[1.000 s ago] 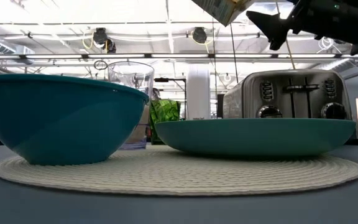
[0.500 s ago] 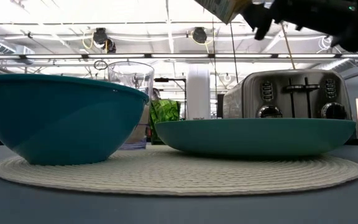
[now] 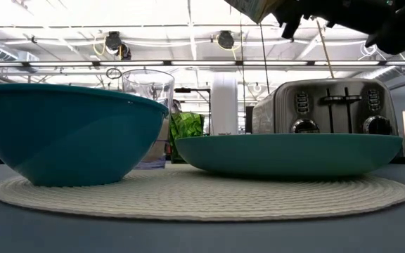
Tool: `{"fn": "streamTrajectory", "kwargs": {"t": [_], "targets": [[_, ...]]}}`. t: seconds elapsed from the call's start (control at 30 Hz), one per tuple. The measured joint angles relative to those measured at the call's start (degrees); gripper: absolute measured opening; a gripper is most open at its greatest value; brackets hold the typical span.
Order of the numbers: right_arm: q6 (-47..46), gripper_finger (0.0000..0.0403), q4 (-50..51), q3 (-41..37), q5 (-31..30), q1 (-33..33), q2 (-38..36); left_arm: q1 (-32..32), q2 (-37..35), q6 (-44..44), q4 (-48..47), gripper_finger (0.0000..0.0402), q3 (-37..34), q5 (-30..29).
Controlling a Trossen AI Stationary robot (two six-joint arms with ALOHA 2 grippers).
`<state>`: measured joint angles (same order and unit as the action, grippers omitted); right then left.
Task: Arrange a breakfast setting
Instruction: Pour the cereal into the blue bowl from the cereal box
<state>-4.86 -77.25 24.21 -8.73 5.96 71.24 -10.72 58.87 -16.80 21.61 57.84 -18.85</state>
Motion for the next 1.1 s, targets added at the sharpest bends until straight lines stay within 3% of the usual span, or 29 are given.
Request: {"fn": "streamTrajectory", "kwargs": {"t": [0.27,0.9,1.1], "targets": [[0.98,0.0217,-0.35,0.02,0.46,0.02,0.04,0.02,0.00,-0.02,-0.64,0.0002,0.00,0.28],[1.31,0.0210,-0.33,0.02,0.02,0.02,0.04,0.04,0.00,2.32,-1.75,0.0035,0.02,-0.15],[1.49,0.0209,-0.22,0.02,-0.06,0.02,0.04,0.04,0.02,5.09,-1.89,0.0082,0.02,-0.15]]}}
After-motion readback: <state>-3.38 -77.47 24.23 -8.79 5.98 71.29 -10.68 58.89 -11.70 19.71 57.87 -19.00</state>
